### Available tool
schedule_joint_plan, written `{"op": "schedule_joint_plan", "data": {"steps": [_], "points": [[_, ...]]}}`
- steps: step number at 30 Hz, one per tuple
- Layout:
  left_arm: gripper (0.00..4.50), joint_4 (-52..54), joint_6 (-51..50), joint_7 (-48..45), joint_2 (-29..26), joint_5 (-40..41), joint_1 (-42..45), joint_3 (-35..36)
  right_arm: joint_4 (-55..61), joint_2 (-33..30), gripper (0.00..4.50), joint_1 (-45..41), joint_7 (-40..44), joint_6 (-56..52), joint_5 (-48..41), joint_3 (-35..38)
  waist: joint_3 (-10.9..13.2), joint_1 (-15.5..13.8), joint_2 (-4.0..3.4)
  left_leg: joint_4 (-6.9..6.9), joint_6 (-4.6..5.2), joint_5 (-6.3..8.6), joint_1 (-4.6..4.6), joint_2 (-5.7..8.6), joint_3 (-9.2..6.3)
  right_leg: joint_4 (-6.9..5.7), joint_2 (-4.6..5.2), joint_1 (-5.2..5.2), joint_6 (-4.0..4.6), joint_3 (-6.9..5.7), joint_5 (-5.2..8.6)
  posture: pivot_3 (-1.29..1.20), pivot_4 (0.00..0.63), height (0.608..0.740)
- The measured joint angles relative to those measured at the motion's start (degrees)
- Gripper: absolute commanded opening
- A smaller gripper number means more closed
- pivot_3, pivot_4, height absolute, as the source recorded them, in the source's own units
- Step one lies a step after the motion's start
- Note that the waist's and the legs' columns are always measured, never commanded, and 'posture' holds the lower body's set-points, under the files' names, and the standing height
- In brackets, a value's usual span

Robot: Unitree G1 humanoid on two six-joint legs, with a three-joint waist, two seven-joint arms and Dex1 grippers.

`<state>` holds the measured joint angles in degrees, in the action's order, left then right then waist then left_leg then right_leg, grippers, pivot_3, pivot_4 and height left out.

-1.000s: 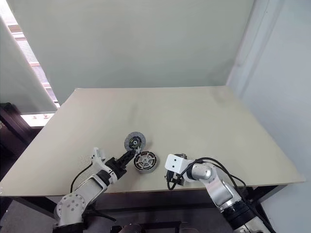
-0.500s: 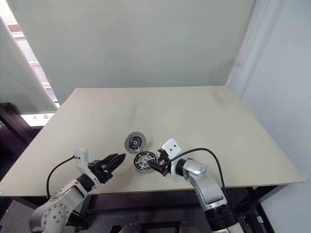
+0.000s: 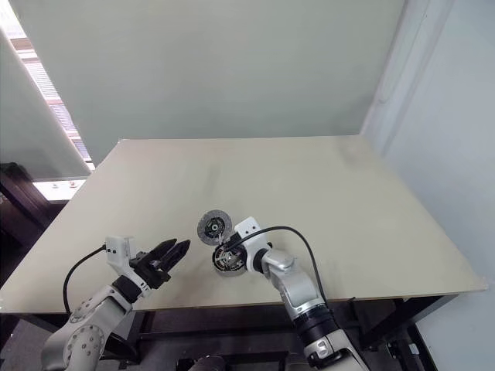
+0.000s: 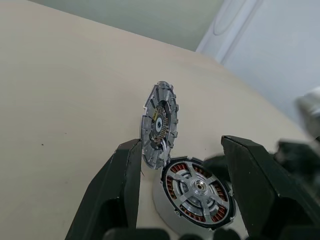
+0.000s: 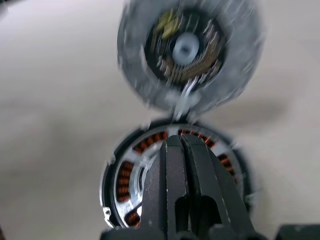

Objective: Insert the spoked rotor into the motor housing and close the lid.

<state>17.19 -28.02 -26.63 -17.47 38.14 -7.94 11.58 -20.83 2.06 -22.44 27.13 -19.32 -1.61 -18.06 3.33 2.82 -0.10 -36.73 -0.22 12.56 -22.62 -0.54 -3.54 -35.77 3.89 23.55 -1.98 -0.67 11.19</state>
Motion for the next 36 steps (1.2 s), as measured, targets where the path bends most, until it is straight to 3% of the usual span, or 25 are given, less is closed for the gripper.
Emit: {"op": "schedule_joint_plan", "data": {"steps": [5,9,12,16,23,30,36], "points": [[2.67,0.0,0.0,0.1,0.4,-0.4,-0.1,0.0,-4.4,-0.2,0.03,-0.8,0.5,4.8,1.5,-0.8,0.0,0.0,-0.01,0.01,0.00,0.00,0.05,-0.04,-0.02,-0.06,-0.06,-0.01,0.01,0.01,0.00,0.00,0.000,0.740],[2.67,0.0,0.0,0.1,0.5,-0.4,-1.0,0.0,-0.9,-1.5,0.19,-0.7,1.6,4.3,1.2,-0.7,0.0,0.0,-0.07,-0.05,-0.16,0.10,0.04,-0.04,-0.03,-0.05,-0.05,0.01,0.01,0.00,0.00,0.00,0.000,0.740],[2.67,0.0,-0.1,0.1,0.5,-0.4,-1.4,0.0,6.2,-5.4,0.90,-1.1,5.4,0.7,1.2,-1.9,0.0,0.0,-0.08,-0.08,-0.16,0.09,0.02,-0.02,-0.01,-0.01,-0.02,0.00,0.00,0.01,0.00,0.00,0.000,0.740],[2.67,-0.4,-0.3,0.2,0.9,-0.4,-1.5,0.0,17.8,-14.6,2.25,-2.7,13.7,-4.9,3.3,-7.7,0.0,0.0,-0.09,-0.07,-0.16,0.09,0.03,-0.02,-0.02,-0.04,-0.03,0.00,0.00,-0.01,0.00,0.00,0.000,0.740],[2.67,-2.1,-0.6,0.2,1.6,-0.4,-1.4,-0.1,24.5,-24.2,4.48,-6.1,21.2,-5.8,9.0,-14.5,0.0,0.0,-0.08,-0.08,-0.16,0.09,0.03,-0.03,-0.01,-0.03,-0.03,-0.01,0.00,-0.04,0.01,0.00,0.000,0.740],[2.67,-3.6,-0.6,0.1,1.6,-1.3,-1.1,-1.0,24.3,-26.0,4.48,-7.1,24.9,-3.5,14.8,-21.4,0.0,0.0,-0.06,-0.08,-0.09,0.05,0.03,-0.03,-0.01,-0.04,-0.03,0.00,0.00,-0.04,0.01,0.00,0.000,0.740],[2.67,-3.7,-0.7,0.2,1.7,-1.4,-1.1,-1.1,19.7,-24.3,4.48,-8.4,25.0,1.1,17.4,-23.1,0.0,0.0,-0.05,-0.10,-0.10,0.05,0.05,-0.03,-0.02,-0.03,-0.04,-0.01,0.00,-0.04,0.00,0.00,0.000,0.740]]}}
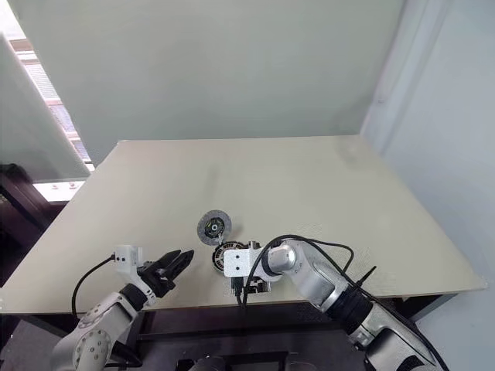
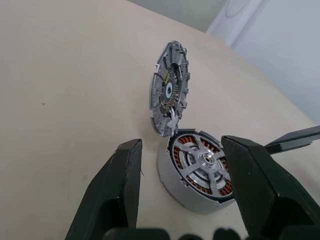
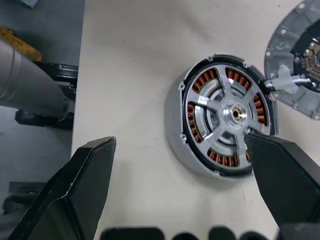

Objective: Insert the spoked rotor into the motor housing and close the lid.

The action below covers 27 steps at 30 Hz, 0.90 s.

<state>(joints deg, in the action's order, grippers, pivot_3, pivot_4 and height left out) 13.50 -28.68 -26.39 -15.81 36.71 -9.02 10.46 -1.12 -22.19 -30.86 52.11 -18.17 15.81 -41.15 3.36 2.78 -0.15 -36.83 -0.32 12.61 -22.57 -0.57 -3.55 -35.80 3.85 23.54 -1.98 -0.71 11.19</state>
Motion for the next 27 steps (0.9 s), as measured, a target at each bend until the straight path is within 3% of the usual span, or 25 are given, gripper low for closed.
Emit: {"op": "schedule_joint_plan", "data": {"steps": [5,8,19,27], "points": [[2.67,0.0,0.0,0.2,0.1,0.0,-0.5,0.0,-5.2,1.2,4.48,-0.1,-1.0,2.4,1.5,-0.6,0.0,0.0,0.00,0.00,0.07,-0.04,0.00,0.00,0.01,-0.01,0.00,-0.04,0.00,0.01,0.00,0.00,0.000,0.740],[2.67,0.0,-0.2,0.4,0.2,0.0,-1.0,0.0,-8.1,1.6,3.90,-0.1,-1.9,2.9,2.5,-0.6,0.0,0.0,0.00,0.00,0.10,-0.06,0.00,0.00,0.00,-0.04,0.00,-0.03,0.00,0.01,0.00,0.00,0.000,0.740],[2.67,0.0,-0.6,1.5,1.0,-0.2,-1.6,0.1,-11.7,3.4,0.16,-0.6,-3.8,5.2,4.5,1.0,0.0,0.0,0.04,-0.01,0.02,-0.01,0.05,0.01,-0.01,-0.04,0.00,-0.05,0.00,0.00,0.00,0.00,0.000,0.740],[2.67,0.0,-0.5,1.6,1.2,-0.2,-1.6,0.1,-12.9,4.0,0.02,-0.3,-3.8,6.7,4.7,1.5,0.0,0.0,0.03,-0.06,0.00,0.00,0.05,0.00,-0.01,-0.05,-0.01,-0.06,0.00,0.01,0.00,0.00,0.000,0.740]]}}
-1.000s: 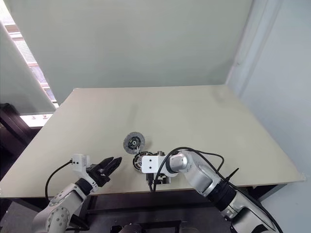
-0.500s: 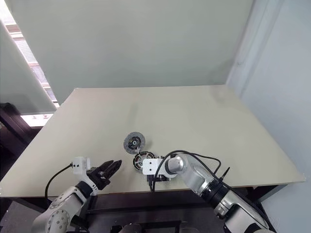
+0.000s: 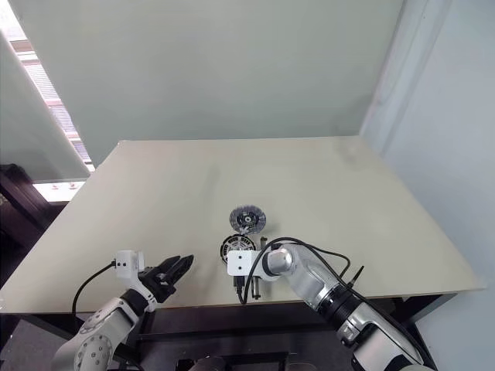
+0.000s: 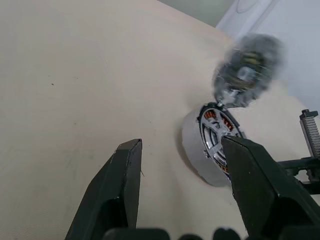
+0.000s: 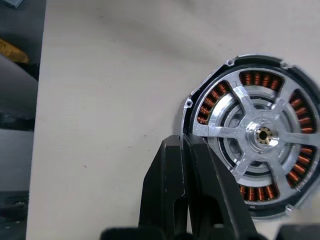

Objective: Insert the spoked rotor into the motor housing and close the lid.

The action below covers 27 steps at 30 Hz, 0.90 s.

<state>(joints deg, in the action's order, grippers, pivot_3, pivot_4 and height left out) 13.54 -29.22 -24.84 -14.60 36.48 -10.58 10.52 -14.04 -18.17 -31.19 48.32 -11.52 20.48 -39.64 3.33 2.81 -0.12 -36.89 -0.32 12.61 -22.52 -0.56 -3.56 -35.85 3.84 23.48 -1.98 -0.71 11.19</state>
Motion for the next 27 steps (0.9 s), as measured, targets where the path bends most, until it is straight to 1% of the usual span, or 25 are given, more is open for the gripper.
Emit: {"op": "schedule_joint_plan", "data": {"steps": [3,6,9,10,15,17,20,27], "points": [[2.67,0.0,0.1,0.2,0.1,0.0,0.0,0.0,0.2,0.1,0.02,0.0,0.4,-0.2,0.0,0.0,0.0,0.0,0.00,0.00,0.01,-0.01,0.00,0.00,0.00,0.00,0.00,0.00,0.00,0.00,0.00,0.00,0.000,0.740],[2.67,0.0,0.4,0.2,0.4,-0.1,0.0,0.0,2.8,0.9,0.02,0.1,2.0,-3.8,-0.4,0.7,0.0,0.0,0.00,0.00,0.08,-0.05,-0.02,0.00,-0.01,-0.02,0.00,-0.01,0.00,0.00,0.00,0.00,0.000,0.740],[2.67,0.0,0.6,0.4,0.5,-0.2,0.0,0.0,6.4,2.5,0.02,0.5,3.9,-11.7,-1.7,2.2,0.0,0.0,0.00,0.01,0.11,-0.07,-0.06,0.00,-0.03,-0.03,0.00,0.01,0.00,0.00,0.00,0.00,0.000,0.740],[2.67,0.0,0.7,0.4,0.5,-0.3,0.0,0.0,8.4,3.5,0.02,0.7,4.4,-16.7,-2.5,3.0,0.0,0.0,0.00,0.02,0.11,-0.06,-0.08,0.00,-0.03,-0.03,0.00,0.02,0.00,0.00,0.00,0.00,0.000,0.740],[2.67,0.0,0.8,0.4,1.0,-0.4,0.0,0.0,13.1,7.1,0.02,0.7,3.7,-31.8,-3.7,4.6,0.0,0.0,0.00,0.05,0.09,-0.05,-0.08,0.00,-0.03,-0.09,0.00,0.07,0.00,-0.01,0.00,0.00,0.000,0.740],[2.67,0.0,1.1,0.5,1.2,-0.7,0.0,0.0,13.7,9.3,0.02,0.7,2.2,-37.1,-4.6,5.3,0.0,0.0,0.00,0.05,-0.05,0.03,-0.07,0.00,-0.03,-0.10,0.00,0.07,0.00,-0.01,-0.01,0.00,0.000,0.740],[2.67,-0.3,1.3,0.5,1.7,-1.0,0.0,-0.1,13.4,13.2,0.02,1.2,-1.3,-42.2,-5.9,7.2,0.0,0.0,0.00,0.05,-0.09,0.06,-0.07,0.00,-0.02,-0.10,0.00,0.07,0.00,-0.01,0.00,0.00,0.000,0.740],[2.67,-1.9,2.3,0.4,3.3,-2.0,0.2,-0.7,10.8,21.3,0.02,3.0,-9.8,-47.7,-9.3,11.6,0.0,0.0,0.00,0.05,-0.10,0.06,-0.05,-0.03,-0.01,-0.09,-0.01,0.08,0.00,-0.01,-0.01,0.00,0.000,0.740]]}}
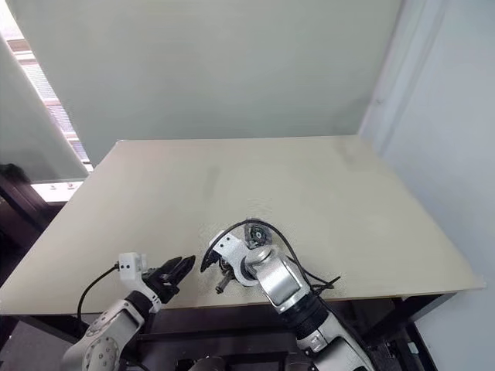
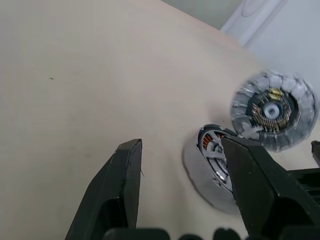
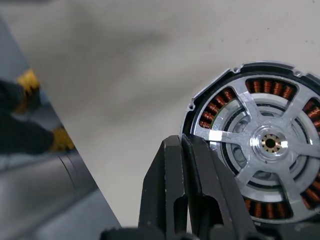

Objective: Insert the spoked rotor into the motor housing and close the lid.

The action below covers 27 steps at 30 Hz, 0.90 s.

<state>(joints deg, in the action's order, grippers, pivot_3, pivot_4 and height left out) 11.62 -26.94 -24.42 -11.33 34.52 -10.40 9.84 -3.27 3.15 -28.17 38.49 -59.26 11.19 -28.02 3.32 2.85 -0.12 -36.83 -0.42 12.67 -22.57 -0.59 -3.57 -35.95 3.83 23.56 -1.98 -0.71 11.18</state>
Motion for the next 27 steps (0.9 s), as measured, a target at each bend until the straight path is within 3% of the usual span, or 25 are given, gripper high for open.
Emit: {"op": "schedule_joint_plan", "data": {"steps": [8,20,27], "points": [[2.67,-1.0,0.9,-0.1,1.0,-0.6,0.2,-0.4,-4.7,6.0,0.02,0.0,-7.9,-0.5,-3.7,5.7,0.0,0.1,-0.03,0.00,-0.03,0.02,0.07,-0.11,-0.05,0.00,-0.08,0.16,0.17,-0.07,-0.10,0.00,0.000,0.740],[2.67,-1.0,1.4,-0.5,1.0,-0.9,0.0,-0.4,-3.9,1.9,0.02,-0.5,-7.3,3.0,-6.7,1.7,0.0,0.0,-0.03,0.00,-0.03,0.02,-0.08,-0.09,-0.01,-0.01,0.00,0.62,0.21,-0.16,-0.13,0.00,0.000,0.740],[2.67,-1.1,1.4,-0.4,0.9,-1.1,0.3,-0.2,0.6,-2.0,2.43,-1.9,-5.9,4.6,-7.5,-0.7,0.0,0.0,0.01,0.02,0.09,-0.04,-0.09,-0.05,-0.02,-0.09,-0.02,0.65,0.27,-0.10,-0.18,0.00,0.000,0.740]]}}
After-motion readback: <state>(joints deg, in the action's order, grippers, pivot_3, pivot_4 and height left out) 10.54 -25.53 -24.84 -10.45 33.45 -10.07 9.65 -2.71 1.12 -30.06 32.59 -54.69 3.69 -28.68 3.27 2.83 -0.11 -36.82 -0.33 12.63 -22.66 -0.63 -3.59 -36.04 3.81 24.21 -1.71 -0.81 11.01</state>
